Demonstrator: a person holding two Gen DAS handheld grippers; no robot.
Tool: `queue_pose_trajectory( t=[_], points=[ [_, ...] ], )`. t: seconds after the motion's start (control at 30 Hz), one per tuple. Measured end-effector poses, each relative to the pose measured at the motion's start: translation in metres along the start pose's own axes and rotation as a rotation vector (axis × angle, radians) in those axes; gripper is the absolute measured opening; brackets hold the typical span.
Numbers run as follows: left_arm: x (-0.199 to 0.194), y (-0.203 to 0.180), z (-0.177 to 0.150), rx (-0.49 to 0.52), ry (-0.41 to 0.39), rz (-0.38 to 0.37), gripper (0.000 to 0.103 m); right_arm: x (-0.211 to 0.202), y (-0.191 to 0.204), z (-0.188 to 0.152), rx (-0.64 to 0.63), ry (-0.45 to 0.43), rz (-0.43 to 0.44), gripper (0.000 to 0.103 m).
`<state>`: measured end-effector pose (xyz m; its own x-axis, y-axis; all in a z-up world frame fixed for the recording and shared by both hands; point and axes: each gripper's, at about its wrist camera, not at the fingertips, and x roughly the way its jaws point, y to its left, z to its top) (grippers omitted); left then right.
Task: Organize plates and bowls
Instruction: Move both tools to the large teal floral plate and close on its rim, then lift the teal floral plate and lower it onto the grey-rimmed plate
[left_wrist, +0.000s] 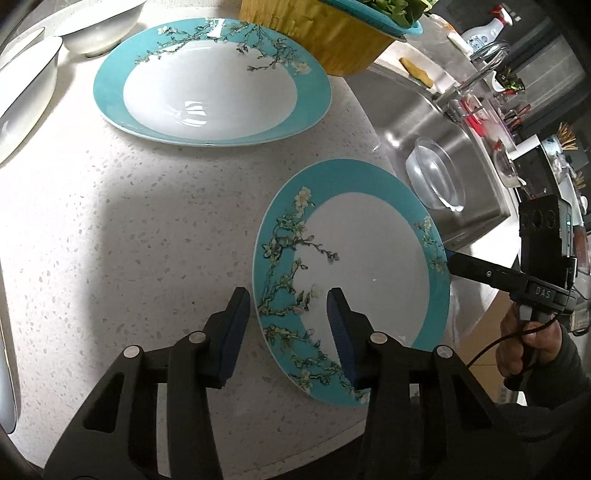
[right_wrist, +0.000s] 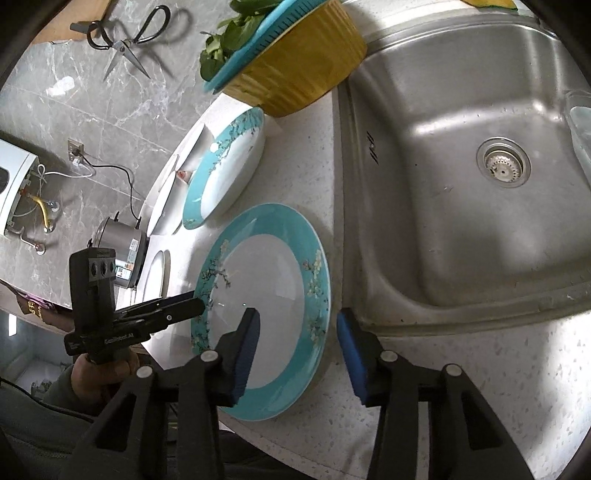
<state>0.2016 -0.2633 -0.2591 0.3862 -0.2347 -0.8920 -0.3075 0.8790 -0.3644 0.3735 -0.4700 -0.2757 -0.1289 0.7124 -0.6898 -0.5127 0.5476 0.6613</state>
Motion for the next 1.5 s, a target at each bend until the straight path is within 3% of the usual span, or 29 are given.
queue_pose_trajectory(
  t=[0.17, 0.27, 0.53, 0.93, 1.5],
  points=[
    [-0.001, -0.002, 0.001, -0.001, 0.008, 0.013, 0.04, 0.004, 0.002, 0.001, -0.012, 0.019, 0.003, 0.041],
    [-0.001, 0.0, 0.001, -0.003, 0.009, 0.033, 0.034, 0.005, 0.001, 0.003, -0.015, 0.027, -0.006, 0.039],
    [0.001, -0.004, 0.0, 0.036, 0.014, 0.106, 0.022, 0.01, 0.002, 0.005, -0.046, 0.063, -0.098, 0.014],
    [-0.003, -0.001, -0.001, 0.016, 0.015, 0.116, 0.02, 0.011, 0.013, 0.009, -0.047, 0.089, -0.169, 0.014],
    [-0.03, 0.016, -0.007, -0.085, -0.006, 0.141, 0.019, 0.017, 0.038, 0.019, -0.05, 0.114, -0.139, 0.013]
  ],
)
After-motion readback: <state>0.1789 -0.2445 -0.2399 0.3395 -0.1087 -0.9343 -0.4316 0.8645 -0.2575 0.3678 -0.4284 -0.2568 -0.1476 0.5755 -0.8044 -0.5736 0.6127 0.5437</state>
